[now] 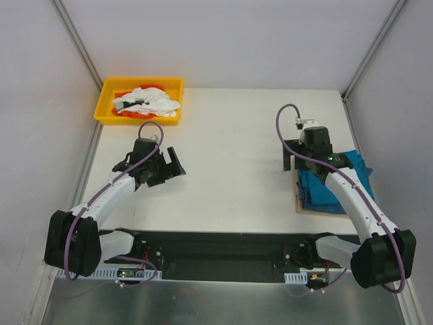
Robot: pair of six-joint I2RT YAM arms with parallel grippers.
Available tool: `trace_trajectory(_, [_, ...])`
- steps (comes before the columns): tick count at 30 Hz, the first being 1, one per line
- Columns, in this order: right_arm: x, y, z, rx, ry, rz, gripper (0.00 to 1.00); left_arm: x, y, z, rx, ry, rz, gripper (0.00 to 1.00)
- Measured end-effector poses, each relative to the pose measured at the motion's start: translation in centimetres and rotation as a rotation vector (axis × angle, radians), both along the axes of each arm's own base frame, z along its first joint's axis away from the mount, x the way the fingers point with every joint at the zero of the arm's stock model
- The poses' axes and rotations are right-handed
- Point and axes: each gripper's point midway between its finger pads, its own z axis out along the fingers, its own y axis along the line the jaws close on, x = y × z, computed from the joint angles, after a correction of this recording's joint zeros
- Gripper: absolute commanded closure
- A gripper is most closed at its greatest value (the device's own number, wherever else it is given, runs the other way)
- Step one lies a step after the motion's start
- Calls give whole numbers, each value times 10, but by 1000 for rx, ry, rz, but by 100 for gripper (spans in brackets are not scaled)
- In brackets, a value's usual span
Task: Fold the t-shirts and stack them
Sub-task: Put the neatly folded tshirt into the corner of the board with the right arm
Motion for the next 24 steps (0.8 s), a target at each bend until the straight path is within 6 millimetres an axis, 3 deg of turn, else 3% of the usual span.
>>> trace_trajectory(3, [-1,36,-23,62,-12,103,3,1,1,4,1,-20,5,1])
trace_trajectory(8, [-2,70,-50,155,-44,184,3,2,4,6,7,-54,19,1])
trace_trajectory(12, [-2,97,-61,244,-98,260,3,0,6,10,1,-97,26,1])
trace_trajectory(16, [-3,104,-60,289,-141,284,3,-1,9,20,-2,-152,36,1])
trace_trajectory(24, [-2,104,-35,321,-282,295,3,1,9,30,-14,-195,39,1])
